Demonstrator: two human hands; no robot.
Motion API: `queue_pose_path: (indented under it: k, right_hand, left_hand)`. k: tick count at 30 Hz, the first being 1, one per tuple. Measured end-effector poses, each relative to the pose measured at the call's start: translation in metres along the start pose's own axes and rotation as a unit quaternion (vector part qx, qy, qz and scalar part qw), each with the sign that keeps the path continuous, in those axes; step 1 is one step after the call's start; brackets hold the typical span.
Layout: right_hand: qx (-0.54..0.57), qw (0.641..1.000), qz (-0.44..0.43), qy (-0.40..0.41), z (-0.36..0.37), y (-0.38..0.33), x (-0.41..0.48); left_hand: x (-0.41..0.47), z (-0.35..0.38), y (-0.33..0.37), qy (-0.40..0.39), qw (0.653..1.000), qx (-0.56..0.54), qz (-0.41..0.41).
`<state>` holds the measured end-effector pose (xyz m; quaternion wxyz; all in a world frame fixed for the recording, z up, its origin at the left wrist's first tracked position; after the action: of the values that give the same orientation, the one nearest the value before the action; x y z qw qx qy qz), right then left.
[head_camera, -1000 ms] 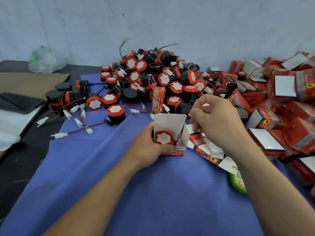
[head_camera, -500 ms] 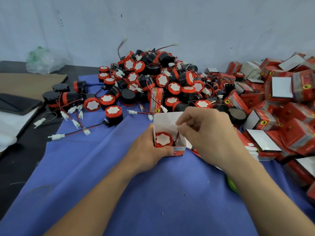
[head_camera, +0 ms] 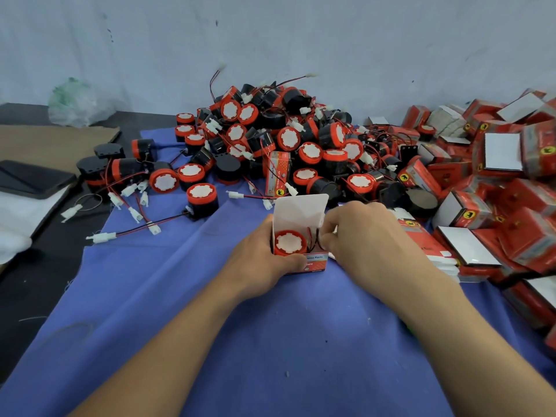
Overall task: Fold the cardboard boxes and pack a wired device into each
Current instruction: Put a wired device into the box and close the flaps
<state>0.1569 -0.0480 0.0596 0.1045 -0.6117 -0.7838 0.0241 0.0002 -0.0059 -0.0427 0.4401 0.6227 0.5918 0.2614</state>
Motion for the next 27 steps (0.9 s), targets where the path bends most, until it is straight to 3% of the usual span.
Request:
queue_pose_path:
  k: [8,17,23,25,27]
  right_hand:
    - [-0.098,0.989,-0.109,-0.031,0.014,-0.020,0.019]
    - [-0.108,0.987,-0.118,-0.014,0.017,-0.001,0.032]
    - [0.120,0.970,-0.130,-0.165,0.010,0.023,0.028]
    - [0.174,0.965,-0.148,-0.130,0.001,0.029,0.024]
    - [0.232,0.962,-0.142,-0.035,-0.009,0.035,0.020]
  left_hand:
    - [-0.003,-0.001,0.003,-0.004,1.000,-0.003,0.006]
    - [0.000,-0.001,0.002,-0.011,1.000,-0.011,-0.002]
    - [0.001,-0.001,0.000,-0.013,1.000,-0.014,-0.003]
    - [0.001,-0.001,0.001,-0.012,1.000,-0.009,-0.001]
    - [0.001,-0.001,0.001,-0.015,1.000,-0.009,0.000]
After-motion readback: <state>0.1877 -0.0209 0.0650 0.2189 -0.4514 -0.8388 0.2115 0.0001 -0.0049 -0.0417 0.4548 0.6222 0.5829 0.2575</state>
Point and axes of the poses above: each hand's wrist, its own x-axis towards the middle knuckle, its own z-axis out of the palm, y = z × x, the point moved 5 cm from there along x, towards the middle knuckle, and after that the axes turned 10 degrees about -z, right-handed, at the moved point
